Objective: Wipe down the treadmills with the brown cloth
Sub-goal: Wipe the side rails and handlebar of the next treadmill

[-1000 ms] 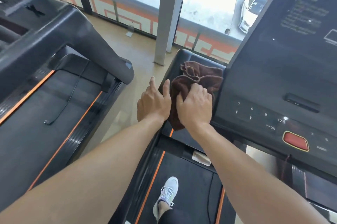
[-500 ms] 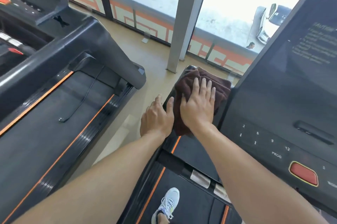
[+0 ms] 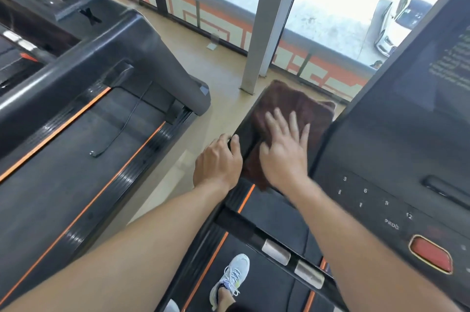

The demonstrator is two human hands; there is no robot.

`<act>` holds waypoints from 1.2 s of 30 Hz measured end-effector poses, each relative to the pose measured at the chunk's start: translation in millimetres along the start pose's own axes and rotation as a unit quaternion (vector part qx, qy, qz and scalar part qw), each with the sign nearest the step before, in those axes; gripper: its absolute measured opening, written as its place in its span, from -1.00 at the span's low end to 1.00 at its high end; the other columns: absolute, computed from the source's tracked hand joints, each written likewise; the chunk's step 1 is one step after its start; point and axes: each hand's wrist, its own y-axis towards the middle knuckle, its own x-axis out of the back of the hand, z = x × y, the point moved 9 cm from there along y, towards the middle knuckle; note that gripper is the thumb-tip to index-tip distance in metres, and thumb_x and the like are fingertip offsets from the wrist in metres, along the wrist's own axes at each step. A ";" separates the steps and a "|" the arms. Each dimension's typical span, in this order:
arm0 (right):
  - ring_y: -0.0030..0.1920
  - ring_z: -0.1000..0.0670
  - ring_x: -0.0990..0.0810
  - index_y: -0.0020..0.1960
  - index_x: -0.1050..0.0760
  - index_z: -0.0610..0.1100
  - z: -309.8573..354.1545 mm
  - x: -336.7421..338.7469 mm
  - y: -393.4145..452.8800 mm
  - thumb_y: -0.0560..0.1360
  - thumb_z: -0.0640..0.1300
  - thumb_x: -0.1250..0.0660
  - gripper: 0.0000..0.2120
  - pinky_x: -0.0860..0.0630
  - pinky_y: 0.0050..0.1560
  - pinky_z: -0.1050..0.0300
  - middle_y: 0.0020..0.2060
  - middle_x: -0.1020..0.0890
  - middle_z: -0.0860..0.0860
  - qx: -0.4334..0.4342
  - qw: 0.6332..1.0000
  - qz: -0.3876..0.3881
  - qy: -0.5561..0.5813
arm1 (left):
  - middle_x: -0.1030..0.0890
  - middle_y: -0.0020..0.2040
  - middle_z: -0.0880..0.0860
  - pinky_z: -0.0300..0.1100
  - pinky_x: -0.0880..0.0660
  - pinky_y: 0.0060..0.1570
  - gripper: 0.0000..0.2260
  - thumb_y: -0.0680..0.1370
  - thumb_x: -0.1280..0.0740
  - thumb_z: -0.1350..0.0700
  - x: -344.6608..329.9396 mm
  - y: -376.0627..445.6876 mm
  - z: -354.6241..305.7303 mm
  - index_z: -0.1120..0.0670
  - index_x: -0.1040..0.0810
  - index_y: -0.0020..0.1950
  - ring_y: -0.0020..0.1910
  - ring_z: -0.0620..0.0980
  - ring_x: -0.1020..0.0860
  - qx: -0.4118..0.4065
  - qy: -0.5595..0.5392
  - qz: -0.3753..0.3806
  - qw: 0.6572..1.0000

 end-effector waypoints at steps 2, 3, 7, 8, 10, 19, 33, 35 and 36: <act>0.66 -0.18 -0.05 0.65 -0.20 -0.01 14.2 -11.2 -47.4 0.47 0.03 -0.12 -0.27 0.12 0.63 -0.22 0.66 -0.16 -0.01 0.050 0.998 0.019 -0.031 | -0.64 0.14 0.05 0.00 -0.38 0.04 -0.63 0.70 0.03 -0.09 0.9 0.2 0.1 0.01 -0.53 0.17 0.12 0.15 -0.55 0.001 -0.008 -0.008 1.000; 0.63 -0.23 -0.16 0.64 -0.24 -0.05 16.2 -16.2 -62.5 0.47 0.04 -0.15 -0.27 0.03 0.62 -0.25 0.63 -0.23 -0.07 0.067 0.995 0.018 -0.070 | -0.64 0.10 0.05 0.00 -0.37 0.01 -0.65 0.70 0.02 -0.07 1.5 -0.1 0.1 0.01 -0.52 0.12 0.09 0.15 -0.55 -0.001 -0.010 -0.012 1.000; 0.56 -0.32 -0.24 0.64 -0.18 -0.19 17.6 -23.9 -58.1 0.49 0.09 -0.07 -0.23 -0.04 0.61 -0.27 0.59 -0.28 -0.20 0.048 0.991 0.025 -0.123 | -0.64 0.08 0.03 -0.05 -0.35 -0.05 -0.66 0.69 0.00 -0.07 2.6 0.1 1.0 0.01 -0.53 0.12 -0.02 0.10 -0.52 -0.001 -0.010 -0.023 1.000; 0.59 -0.32 -0.18 0.66 -0.13 -0.19 20.8 -23.2 -49.8 0.48 0.11 0.01 -0.20 0.01 0.62 -0.25 0.62 -0.22 -0.20 0.038 0.994 0.025 -0.100 | -0.65 0.07 0.03 -0.05 -0.35 -0.06 -0.66 0.69 0.00 -0.07 2.7 0.0 1.2 0.00 -0.54 0.12 -0.05 0.07 -0.49 0.003 -0.009 -0.025 1.000; 0.64 -0.30 0.02 0.69 0.03 -0.16 25.9 -26.5 -36.1 0.47 0.13 0.13 -0.17 0.12 0.64 -0.21 0.67 -0.04 -0.15 0.030 0.996 0.046 -0.066 | -0.65 0.06 0.05 -0.04 -0.36 -0.06 -0.68 0.68 -0.01 -0.06 3.0 0.6 2.4 0.01 -0.53 0.08 -0.08 0.06 -0.46 0.015 -0.018 -0.025 0.999; 0.66 0.03 0.22 0.70 0.00 0.01 23.1 -7.9 -39.9 0.65 -0.12 -0.06 -0.37 0.28 0.61 0.08 0.68 0.04 0.07 0.063 0.974 0.169 0.138 | -0.65 0.18 0.11 0.02 -0.45 0.20 -0.61 0.60 -0.02 -0.05 12.7 -1.7 9.8 0.01 -0.60 0.16 0.20 0.18 -0.56 0.069 -0.148 -0.031 0.986; 0.64 -0.21 -0.03 0.69 0.19 -0.05 48.8 -82.6 -197.0 0.44 0.40 -0.34 0.11 -0.09 0.54 -0.30 0.67 0.00 -0.05 0.121 0.975 0.139 -0.128 | -0.60 0.18 0.06 -0.02 -0.38 0.11 -0.53 0.68 -0.01 -0.28 19.0 -121.2 132.6 -0.02 -0.54 0.26 0.19 0.16 -0.51 0.072 -0.051 0.060 0.994; 0.53 -0.20 -0.24 0.68 0.09 -0.05 45.0 -80.4 -189.7 0.36 0.36 -0.50 0.17 -0.31 0.39 -0.22 0.59 -0.19 -0.05 0.112 0.978 0.101 -0.143 | -0.58 0.32 0.08 0.07 -0.41 0.28 -0.48 0.66 0.02 -0.33 19.8 -140.2 138.6 -0.09 -0.43 0.44 0.30 0.19 -0.50 0.065 -0.011 0.051 0.997; 0.46 -0.18 -0.33 0.67 0.04 -0.05 42.7 -78.5 -185.9 0.35 0.30 -0.55 0.15 -0.37 0.31 -0.19 0.54 -0.28 -0.05 0.103 0.980 0.083 -0.148 | -0.56 0.36 0.08 0.11 -0.40 0.32 -0.46 0.65 0.04 -0.35 19.9 -145.9 140.3 -0.10 -0.37 0.50 0.33 0.20 -0.49 0.060 0.000 0.046 0.997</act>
